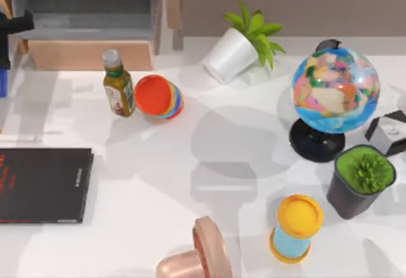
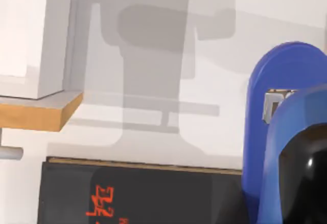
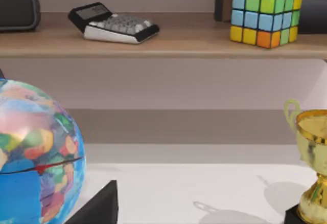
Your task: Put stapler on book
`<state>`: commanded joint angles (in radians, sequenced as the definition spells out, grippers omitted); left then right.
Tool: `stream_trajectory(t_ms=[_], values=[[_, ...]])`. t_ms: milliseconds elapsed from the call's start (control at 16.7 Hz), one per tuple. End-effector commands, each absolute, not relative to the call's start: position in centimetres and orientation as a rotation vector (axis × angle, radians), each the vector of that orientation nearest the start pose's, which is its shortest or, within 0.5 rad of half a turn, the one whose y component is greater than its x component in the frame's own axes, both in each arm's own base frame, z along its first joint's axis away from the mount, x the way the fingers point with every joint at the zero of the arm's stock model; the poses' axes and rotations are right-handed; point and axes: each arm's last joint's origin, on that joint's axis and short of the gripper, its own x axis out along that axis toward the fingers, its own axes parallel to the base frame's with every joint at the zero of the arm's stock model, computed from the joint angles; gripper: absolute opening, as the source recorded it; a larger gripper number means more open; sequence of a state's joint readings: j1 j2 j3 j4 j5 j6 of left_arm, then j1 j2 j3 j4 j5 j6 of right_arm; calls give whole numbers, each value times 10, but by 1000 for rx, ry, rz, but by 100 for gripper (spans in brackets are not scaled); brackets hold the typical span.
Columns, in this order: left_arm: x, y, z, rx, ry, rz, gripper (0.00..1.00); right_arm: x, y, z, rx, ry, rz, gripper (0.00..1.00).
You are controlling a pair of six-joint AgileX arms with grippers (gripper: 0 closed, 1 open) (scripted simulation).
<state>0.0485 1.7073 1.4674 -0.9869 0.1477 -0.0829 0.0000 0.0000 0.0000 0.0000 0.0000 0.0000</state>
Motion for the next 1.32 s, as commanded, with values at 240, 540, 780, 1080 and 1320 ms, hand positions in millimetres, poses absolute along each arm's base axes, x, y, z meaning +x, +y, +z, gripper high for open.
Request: stream_trajectory(t_ms=[240, 540, 780, 1080, 1320], values=[[320, -5, 223, -75, 1356, -11, 0, 106, -1, 160, 0, 0, 0, 100], [296, -16, 184, 55, 1466, 13, 0, 106, -1, 160, 0, 0, 0, 100], [295, -16, 182, 64, 1471, 15, 0, 106, -1, 160, 0, 0, 0, 100], [296, -15, 172, 62, 1475, 17, 0, 106, -1, 160, 0, 0, 0, 100], [297, -15, 152, 64, 1471, 15, 0, 106, -1, 160, 0, 0, 0, 100]])
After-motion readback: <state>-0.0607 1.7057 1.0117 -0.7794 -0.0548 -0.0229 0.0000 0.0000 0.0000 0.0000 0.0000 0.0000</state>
